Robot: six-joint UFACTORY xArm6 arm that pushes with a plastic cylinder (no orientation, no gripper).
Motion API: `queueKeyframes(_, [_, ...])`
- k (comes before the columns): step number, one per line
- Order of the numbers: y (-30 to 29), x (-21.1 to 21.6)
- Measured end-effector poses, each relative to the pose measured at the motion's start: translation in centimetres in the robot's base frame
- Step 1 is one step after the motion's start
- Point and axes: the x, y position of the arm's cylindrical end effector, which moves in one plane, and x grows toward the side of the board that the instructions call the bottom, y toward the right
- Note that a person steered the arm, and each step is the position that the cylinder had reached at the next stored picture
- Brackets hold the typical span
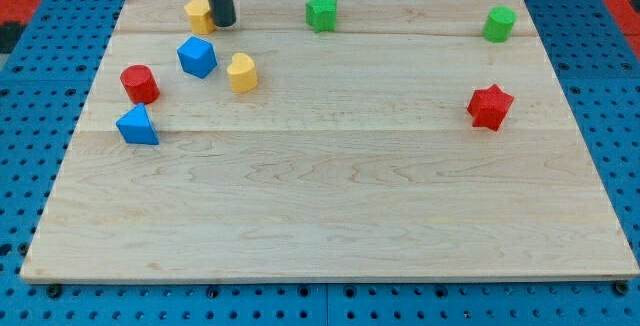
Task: Move the green circle vertically above the red star
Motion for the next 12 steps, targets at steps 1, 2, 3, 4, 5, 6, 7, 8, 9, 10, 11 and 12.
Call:
queueKeyframes(1, [-1.6, -0.8])
queueKeyframes(2, [0.5, -2.3])
queueKeyframes(3, [2.8, -1.6])
queueKeyframes(4, [10.4, 3.8])
queueKeyframes(5, [23.0, 3.9])
queueKeyframes(6, [33.2, 4.7])
queueKeyframes(7, [38.1, 5.6])
queueKeyframes(8, [40.7, 4.4])
queueKeyframes(9, [40.1, 3.6])
queueKeyframes(10, [34.9, 2.2])
queueKeyframes(11, [36.1, 4.4])
queueKeyframes(12, [34.6, 7.4])
